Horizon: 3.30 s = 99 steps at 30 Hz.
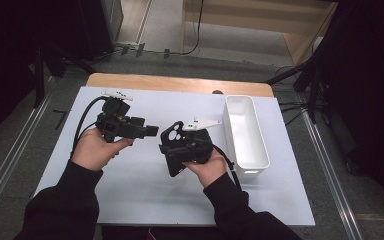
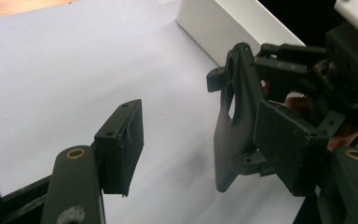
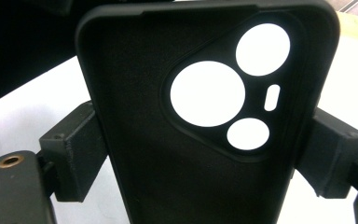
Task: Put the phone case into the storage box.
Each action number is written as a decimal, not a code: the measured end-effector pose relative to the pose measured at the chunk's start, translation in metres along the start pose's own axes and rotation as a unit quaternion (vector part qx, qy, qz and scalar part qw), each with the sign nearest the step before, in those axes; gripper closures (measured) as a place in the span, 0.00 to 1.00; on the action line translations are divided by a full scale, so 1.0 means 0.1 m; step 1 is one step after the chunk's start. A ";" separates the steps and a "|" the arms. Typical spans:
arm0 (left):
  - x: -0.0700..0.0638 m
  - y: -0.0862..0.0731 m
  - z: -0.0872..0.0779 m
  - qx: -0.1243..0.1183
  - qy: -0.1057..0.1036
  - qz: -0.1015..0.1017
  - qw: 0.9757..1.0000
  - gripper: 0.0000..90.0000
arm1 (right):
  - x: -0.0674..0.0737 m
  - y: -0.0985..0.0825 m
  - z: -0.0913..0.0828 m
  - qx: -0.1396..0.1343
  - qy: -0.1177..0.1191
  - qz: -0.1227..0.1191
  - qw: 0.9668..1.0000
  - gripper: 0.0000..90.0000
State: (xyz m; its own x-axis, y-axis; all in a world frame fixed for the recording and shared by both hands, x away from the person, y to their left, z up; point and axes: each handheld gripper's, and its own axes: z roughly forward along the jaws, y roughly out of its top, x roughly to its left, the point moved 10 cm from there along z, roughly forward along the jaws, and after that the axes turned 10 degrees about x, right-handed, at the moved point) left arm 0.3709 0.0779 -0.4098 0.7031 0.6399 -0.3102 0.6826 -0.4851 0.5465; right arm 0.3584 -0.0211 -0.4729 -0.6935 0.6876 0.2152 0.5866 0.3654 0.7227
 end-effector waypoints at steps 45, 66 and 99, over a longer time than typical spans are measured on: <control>0.00 -0.50 0.43 -0.013 -0.040 0.122 0.992 0.31 | -0.08 0.06 -0.25 0.020 0.070 -0.052 0.996 0.13; 0.06 -0.92 0.61 -0.006 -0.038 0.121 0.992 0.31 | -0.11 0.05 -0.29 0.028 0.084 -0.052 0.995 0.13; 0.34 -1.23 0.46 0.000 0.003 0.074 0.997 0.31 | -0.35 0.22 -0.58 0.013 0.069 -0.027 0.997 0.13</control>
State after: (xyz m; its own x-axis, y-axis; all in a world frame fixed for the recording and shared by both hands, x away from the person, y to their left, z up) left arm 0.3196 0.1320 -0.5236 0.7945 0.5652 -0.2221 0.5722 -0.5743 0.5855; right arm 0.3712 -0.0732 -0.4262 -0.7736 0.5752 0.2660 0.5568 0.4164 0.7188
